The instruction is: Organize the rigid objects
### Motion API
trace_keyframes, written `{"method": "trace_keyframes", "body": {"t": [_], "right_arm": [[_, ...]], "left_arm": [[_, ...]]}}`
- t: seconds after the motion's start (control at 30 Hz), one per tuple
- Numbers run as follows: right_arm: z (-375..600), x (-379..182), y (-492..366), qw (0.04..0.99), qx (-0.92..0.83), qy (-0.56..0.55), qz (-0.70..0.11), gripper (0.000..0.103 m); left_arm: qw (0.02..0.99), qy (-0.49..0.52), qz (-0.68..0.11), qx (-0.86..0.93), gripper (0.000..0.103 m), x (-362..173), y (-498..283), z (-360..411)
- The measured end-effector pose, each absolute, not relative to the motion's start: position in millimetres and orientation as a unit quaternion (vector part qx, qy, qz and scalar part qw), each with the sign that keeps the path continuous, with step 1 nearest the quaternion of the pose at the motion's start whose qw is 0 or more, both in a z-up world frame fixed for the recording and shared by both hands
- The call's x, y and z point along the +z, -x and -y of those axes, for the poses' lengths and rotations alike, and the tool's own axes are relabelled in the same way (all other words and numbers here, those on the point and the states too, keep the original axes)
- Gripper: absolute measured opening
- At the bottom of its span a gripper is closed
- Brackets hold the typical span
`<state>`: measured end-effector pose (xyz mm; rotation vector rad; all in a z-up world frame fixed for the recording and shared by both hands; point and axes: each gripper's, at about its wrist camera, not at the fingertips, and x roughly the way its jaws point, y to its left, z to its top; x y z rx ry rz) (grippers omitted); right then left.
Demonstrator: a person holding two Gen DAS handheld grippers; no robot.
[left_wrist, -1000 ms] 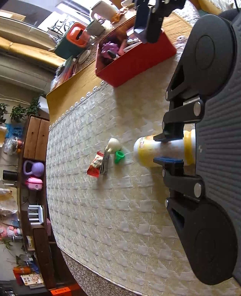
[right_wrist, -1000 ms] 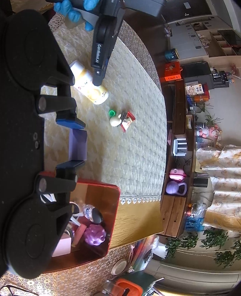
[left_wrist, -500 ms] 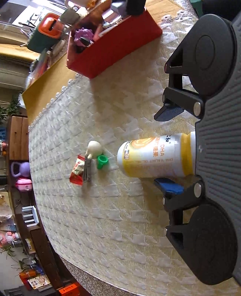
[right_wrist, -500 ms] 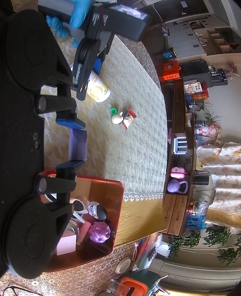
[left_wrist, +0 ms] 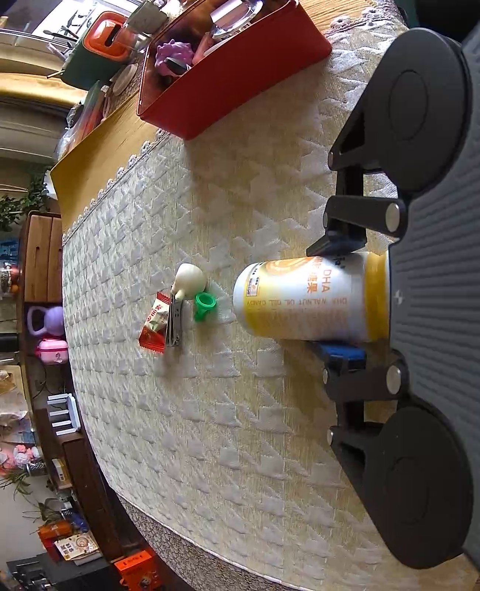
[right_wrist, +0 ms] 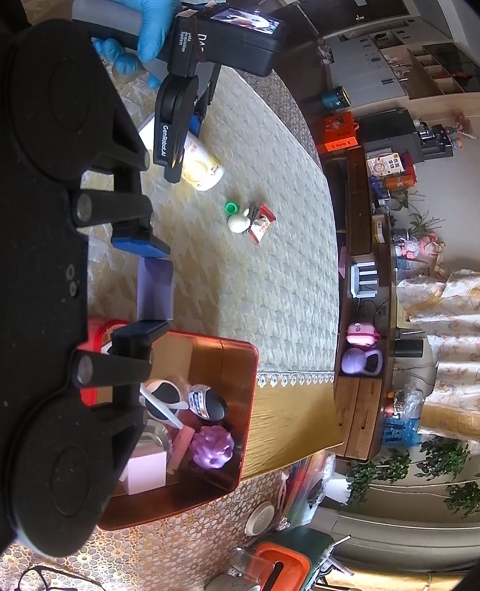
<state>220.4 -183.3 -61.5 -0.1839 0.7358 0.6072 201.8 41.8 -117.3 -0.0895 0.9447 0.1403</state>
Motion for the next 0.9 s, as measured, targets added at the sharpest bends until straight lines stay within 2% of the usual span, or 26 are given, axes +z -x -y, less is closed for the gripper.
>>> {"method": "trace_keyframes", "body": {"t": [0.9], "right_arm": [[250, -54, -244, 0.904, 0.252, 0.072, -0.339, 0.036]], "left_arm": [[0.916, 0.074, -0.387, -0.075, 0.045, -14, -228, 42]]}}
